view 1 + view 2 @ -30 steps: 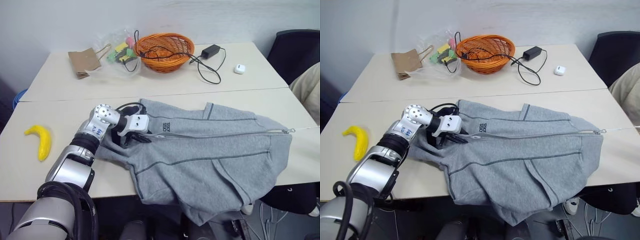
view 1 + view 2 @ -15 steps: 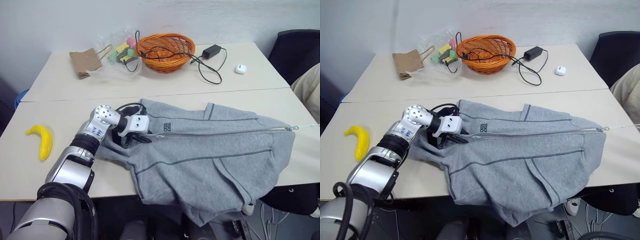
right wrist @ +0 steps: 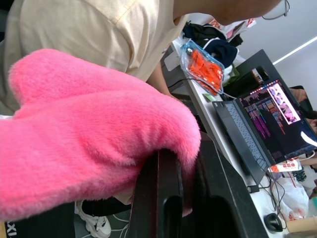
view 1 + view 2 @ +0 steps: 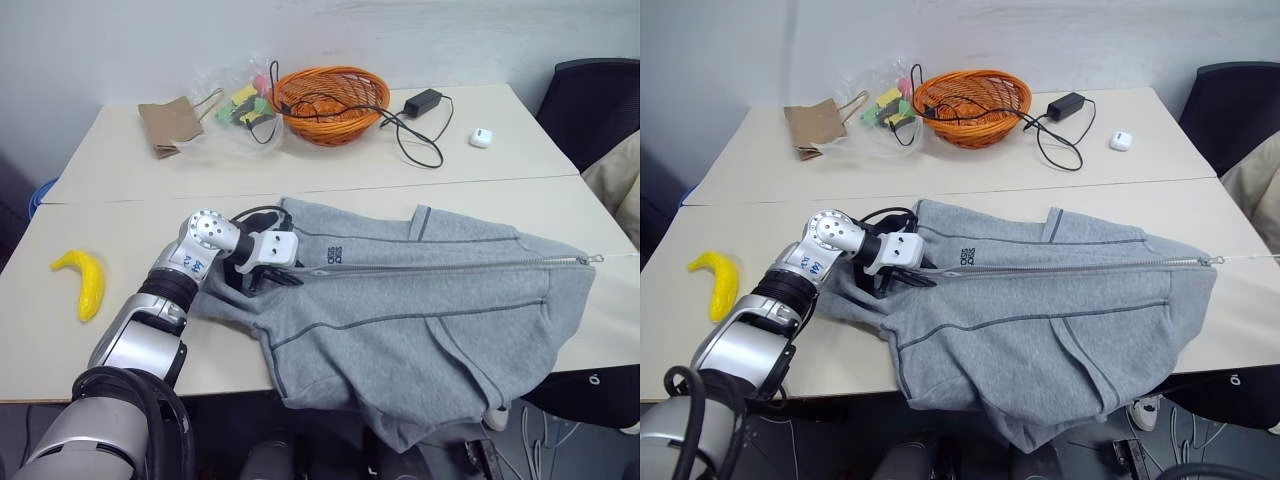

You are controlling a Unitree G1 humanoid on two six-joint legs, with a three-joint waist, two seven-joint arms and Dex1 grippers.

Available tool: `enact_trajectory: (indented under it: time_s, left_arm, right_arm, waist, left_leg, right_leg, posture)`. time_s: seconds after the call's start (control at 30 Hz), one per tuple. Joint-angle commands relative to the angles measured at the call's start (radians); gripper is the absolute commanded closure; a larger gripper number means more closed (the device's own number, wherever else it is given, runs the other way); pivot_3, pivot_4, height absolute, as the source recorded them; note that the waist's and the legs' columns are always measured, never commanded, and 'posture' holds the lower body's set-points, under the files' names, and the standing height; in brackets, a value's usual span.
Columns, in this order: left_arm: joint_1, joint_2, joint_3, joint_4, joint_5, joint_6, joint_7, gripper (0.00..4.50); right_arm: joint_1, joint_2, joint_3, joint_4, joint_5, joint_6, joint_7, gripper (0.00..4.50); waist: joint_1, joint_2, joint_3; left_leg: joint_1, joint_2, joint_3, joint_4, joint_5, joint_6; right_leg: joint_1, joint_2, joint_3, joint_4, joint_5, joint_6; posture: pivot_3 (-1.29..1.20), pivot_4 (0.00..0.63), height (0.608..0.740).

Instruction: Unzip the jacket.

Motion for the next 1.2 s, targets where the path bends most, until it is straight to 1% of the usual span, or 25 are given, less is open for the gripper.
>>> enact_trajectory:
  time_s: [0.03,0.17,0.2,0.3,0.33,0.37,0.43,0.5,0.53,0.57,0.6,0.67,0.7,0.8,0.93,0.97,1.0,1.1,1.2]
  left_arm:
    - [0.039,0.055,-0.031,0.065,0.081,0.024,0.001,3.25]
    - [0.038,0.049,-0.032,0.069,0.082,0.024,0.009,3.25]
    - [0.040,0.046,-0.031,0.068,0.079,0.025,0.011,3.25]
    - [0.046,0.033,-0.023,0.054,0.060,0.034,-0.001,3.25]
    - [0.047,0.030,-0.020,0.050,0.055,0.037,-0.006,3.25]
    - [0.055,0.021,-0.002,0.027,0.024,0.067,-0.029,3.25]
    - [0.070,0.007,0.032,-0.026,-0.033,0.133,-0.069,3.25]
    - [0.089,-0.004,0.076,-0.106,-0.098,0.229,-0.103,3.25]
    - [0.101,-0.007,0.103,-0.161,-0.142,0.301,-0.121,3.25]
    - [0.112,-0.006,0.123,-0.214,-0.176,0.365,-0.136,3.27]
    - [0.127,0.002,0.142,-0.279,-0.215,0.437,-0.154,3.08]
    - [0.158,0.028,0.174,-0.413,-0.288,0.579,-0.188,2.72]
    - [0.175,0.044,0.191,-0.483,-0.325,0.647,-0.199,2.38]
    - [0.218,0.086,0.233,-0.638,-0.400,0.798,-0.191,1.43]
    - [0.279,0.200,0.310,-0.830,-0.513,0.974,-0.200,0.11]
    - [0.295,0.241,0.335,-0.873,-0.540,1.008,-0.206,0.00]
    - [0.307,0.275,0.357,-0.908,-0.564,1.037,-0.210,0.00]
    - [0.334,0.395,0.434,-0.977,-0.631,1.105,-0.228,0.00]
    - [0.367,0.539,0.536,-1.000,-0.671,1.125,-0.259,0.00]
  right_arm:
    - [-0.030,-0.133,-0.017,0.018,0.008,-0.005,-0.059,4.50]
    - [-0.044,-0.141,-0.015,0.030,0.014,0.001,-0.051,4.50]
    - [-0.050,-0.123,-0.016,0.026,0.024,0.008,-0.029,4.50]
    - [-0.069,-0.020,-0.020,-0.023,0.087,0.050,0.134,4.50]
    - [-0.070,-0.001,-0.019,-0.036,0.101,0.060,0.172,4.50]
    - [-0.016,0.078,-0.022,-0.182,0.180,0.135,0.285,4.50]
    - [0.119,0.205,-0.029,-0.496,0.319,0.280,0.427,4.50]
    - [0.261,0.287,-0.025,-0.832,0.436,0.430,0.477,4.50]
    - [0.315,0.318,-0.014,-0.991,0.488,0.509,0.480,4.50]
    - [0.358,0.341,-0.009,-1.130,0.530,0.583,0.471,4.18]
    - [0.386,0.355,-0.006,-1.239,0.571,0.652,0.464,3.85]
    - [0.410,0.354,-0.007,-1.350,0.623,0.747,0.466,3.37]
    - [0.412,0.348,-0.009,-1.378,0.638,0.780,0.472,2.97]
    - [0.414,0.323,-0.029,-1.409,0.658,0.837,0.489,1.96]
    - [0.440,0.242,-0.111,-1.415,0.673,0.872,0.583,0.50]
    - [0.460,0.215,-0.149,-1.414,0.674,0.878,0.626,0.14]
    - [0.477,0.193,-0.181,-1.412,0.674,0.880,0.661,0.03]
    - [0.529,0.129,-0.278,-1.386,0.649,0.871,0.771,0.03]
    - [0.614,0.081,-0.400,-1.333,0.586,0.843,0.904,0.03]
  waist:
    - [0.000,0.000,0.000]
    - [0.000,0.001,0.000]
    - [0.001,0.000,0.000]
    - [0.000,0.000,0.000]
    - [-0.001,-0.001,0.000]
    - [-0.001,-0.001,0.000]
    - [-0.010,-0.005,-0.001]
    - [-0.005,-0.003,-0.002]
    - [0.002,0.002,-0.002]
    - [0.005,0.006,-0.001]
    - [0.011,0.009,-0.002]
    - [0.026,0.008,0.000]
    - [0.030,0.005,0.002]
    - [0.040,-0.004,0.007]
    - [0.049,-0.006,0.008]
    - [0.050,-0.006,0.008]
    - [0.050,-0.006,0.008]
    - [0.048,-0.006,0.009]
    - [0.047,-0.008,0.010]
  left_leg:
    - [0.000,0.000,0.000,0.000,0.000,0.000]
    - [0.000,0.000,0.000,0.000,0.000,0.000]
    - [0.000,0.000,0.000,0.000,0.000,0.000]
    - [0.000,0.000,-0.001,0.000,-0.001,0.000]
    - [0.000,0.000,-0.001,0.000,-0.001,0.000]
    - [0.001,0.000,-0.002,0.000,-0.001,0.000]
    - [0.003,0.001,-0.002,-0.001,-0.001,-0.001]
    - [0.007,0.005,-0.003,-0.001,-0.002,-0.002]
    - [0.006,0.005,-0.004,-0.001,-0.002,-0.002]
    - [0.005,0.005,-0.005,-0.002,-0.002,-0.002]
    - [0.001,0.004,-0.005,-0.001,-0.002,-0.002]
    - [-0.014,0.003,-0.005,0.004,-0.001,0.000]
    - [-0.018,0.003,-0.005,0.005,0.000,0.000]
    - [-0.022,0.002,-0.009,0.012,0.000,0.002]
    - [-0.023,0.000,-0.012,0.017,-0.002,0.006]
    - [-0.023,0.000,-0.012,0.017,-0.002,0.006]
    - [-0.023,0.000,-0.013,0.017,-0.002,0.006]
    - [-0.023,0.000,-0.014,0.016,-0.002,0.005]
    - [-0.022,0.000,-0.014,0.015,-0.002,0.005]
  right_leg:
    - [0.000,0.000,0.000,0.000,0.000,0.000]
    - [0.000,0.000,0.000,0.000,0.000,0.000]
    - [0.000,0.000,0.000,0.000,0.000,0.000]
    - [0.000,-0.001,0.000,0.000,0.000,0.000]
    - [0.001,0.000,0.000,-0.001,0.000,0.000]
    - [0.002,0.000,-0.001,-0.001,0.000,0.000]
    - [0.004,0.001,-0.001,-0.002,0.000,0.000]
    - [0.010,0.006,-0.002,-0.005,0.000,0.000]
    - [0.010,0.006,-0.003,-0.005,0.000,0.000]
    - [0.009,0.006,-0.003,-0.003,0.000,0.000]
    - [0.005,0.006,-0.002,0.000,0.000,0.000]
    - [-0.010,0.006,-0.002,0.006,0.000,0.000]
    - [-0.013,0.009,-0.003,0.006,0.000,0.000]
    - [-0.012,0.011,-0.006,0.006,0.000,0.001]
    - [-0.007,0.005,-0.006,0.004,0.003,0.005]
    - [-0.007,0.002,-0.007,0.003,0.003,0.005]
    - [-0.007,0.001,-0.007,0.003,0.003,0.005]
    - [-0.007,0.001,-0.010,0.002,0.002,0.004]
    - [-0.006,0.002,-0.011,-0.001,0.002,0.004]
  posture:
    - [0.00,0.150,0.740]
    - [0.00,0.150,0.740]
    - [0.00,0.150,0.740]
    - [0.00,0.150,0.740]
    - [0.00,0.150,0.740]
    - [0.00,0.150,0.740]
    - [0.00,0.150,0.740]
    - [0.00,0.150,0.740]
    - [0.00,0.150,0.740]
    - [0.00,0.150,0.740]
    - [0.00,0.150,0.740]
    - [0.00,0.150,0.740]
    - [0.00,0.150,0.740]
    - [0.00,0.150,0.740]
    - [0.00,0.150,0.740]
    - [0.00,0.150,0.740]
    - [0.00,0.150,0.740]
    - [0.00,0.150,0.740]
    - [0.00,0.150,0.740]
